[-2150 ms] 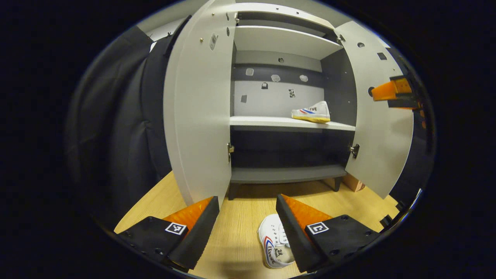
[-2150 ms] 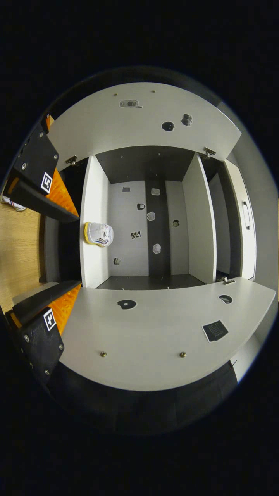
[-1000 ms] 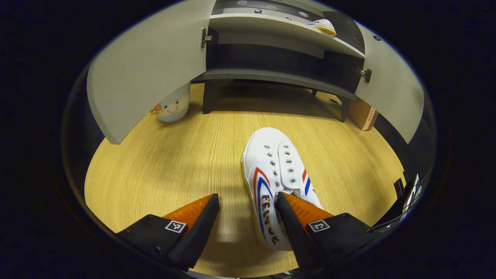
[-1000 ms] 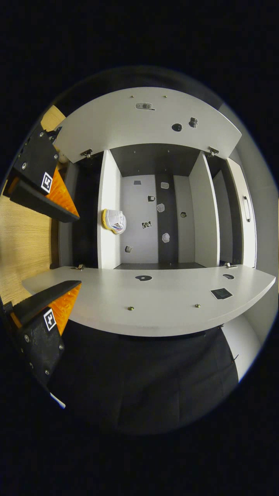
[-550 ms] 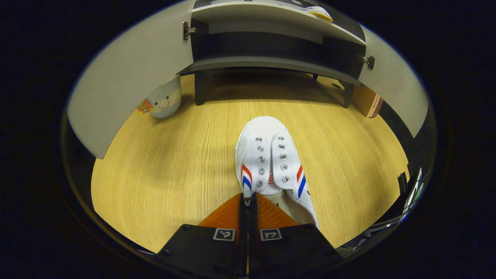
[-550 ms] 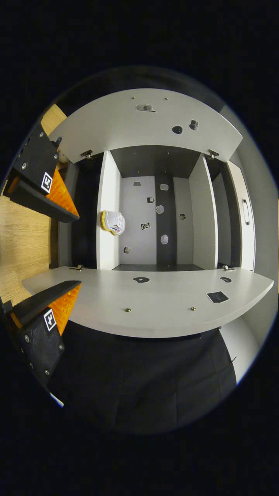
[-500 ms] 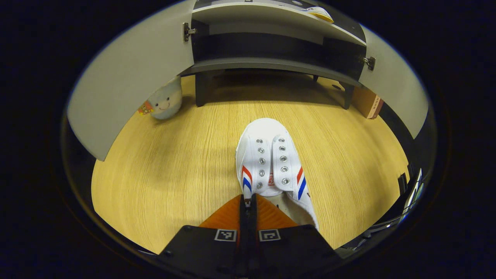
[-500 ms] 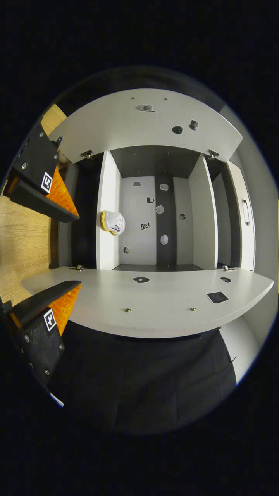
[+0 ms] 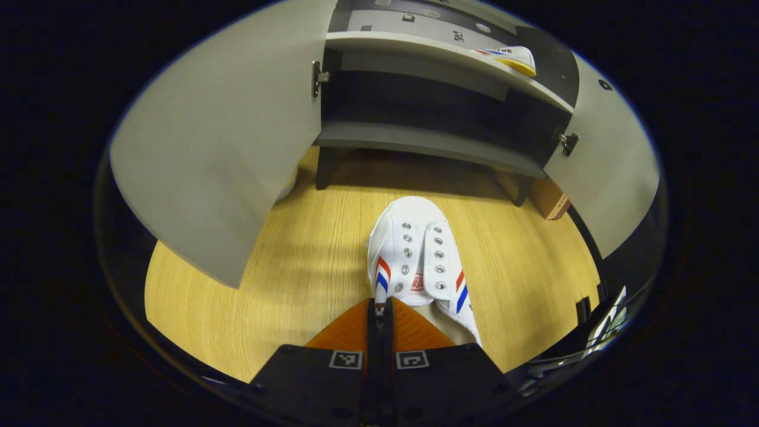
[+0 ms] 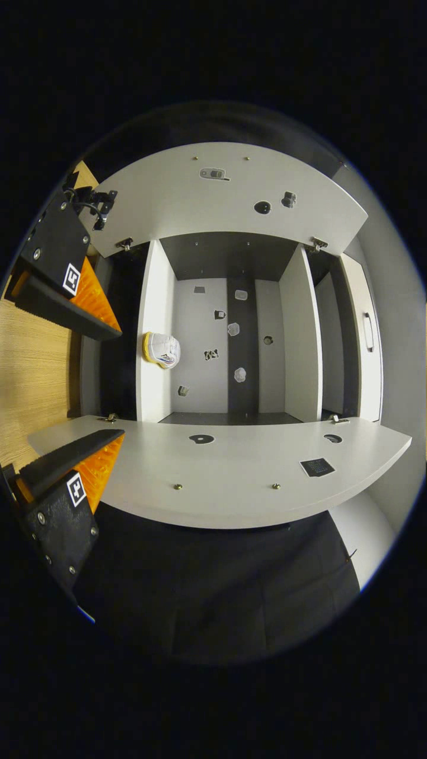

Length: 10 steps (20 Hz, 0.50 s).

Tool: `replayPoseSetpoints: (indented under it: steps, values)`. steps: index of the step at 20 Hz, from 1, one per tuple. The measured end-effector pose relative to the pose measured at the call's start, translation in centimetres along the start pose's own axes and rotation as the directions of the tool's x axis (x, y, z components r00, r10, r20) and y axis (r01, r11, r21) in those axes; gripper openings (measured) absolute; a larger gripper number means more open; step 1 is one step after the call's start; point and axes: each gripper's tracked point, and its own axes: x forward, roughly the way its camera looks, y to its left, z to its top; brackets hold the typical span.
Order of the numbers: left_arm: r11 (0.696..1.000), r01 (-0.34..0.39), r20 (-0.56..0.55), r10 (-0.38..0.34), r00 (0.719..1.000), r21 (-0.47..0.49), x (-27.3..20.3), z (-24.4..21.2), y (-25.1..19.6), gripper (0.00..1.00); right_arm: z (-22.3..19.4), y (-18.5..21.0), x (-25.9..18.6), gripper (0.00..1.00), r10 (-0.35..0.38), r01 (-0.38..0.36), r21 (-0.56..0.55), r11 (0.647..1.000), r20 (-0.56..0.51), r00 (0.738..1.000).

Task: Grab one shoe with the right hand and put it into the shoe cabinet, grab the other shoe with the left hand and put it into the shoe cabinet; then close the right door with the right hand and the left door with the left hand.

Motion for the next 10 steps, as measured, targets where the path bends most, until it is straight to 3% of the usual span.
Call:
replayPoseSetpoints:
  steps: [6,10]
  values:
    - [1.0,0.02,0.117,-0.018,0.993,-0.009,-2.2,2.5,0.4,0.06,0.7,0.6,0.1,0.93,0.016,-0.016,0.006,1.0,0.023,1.0]
    - [0.995,0.09,0.189,-0.082,0.979,-0.034,-1.1,1.6,0.4,0.06,0.8,0.2,0.0,0.93,0.014,-0.014,0.016,1.0,0.023,1.0]
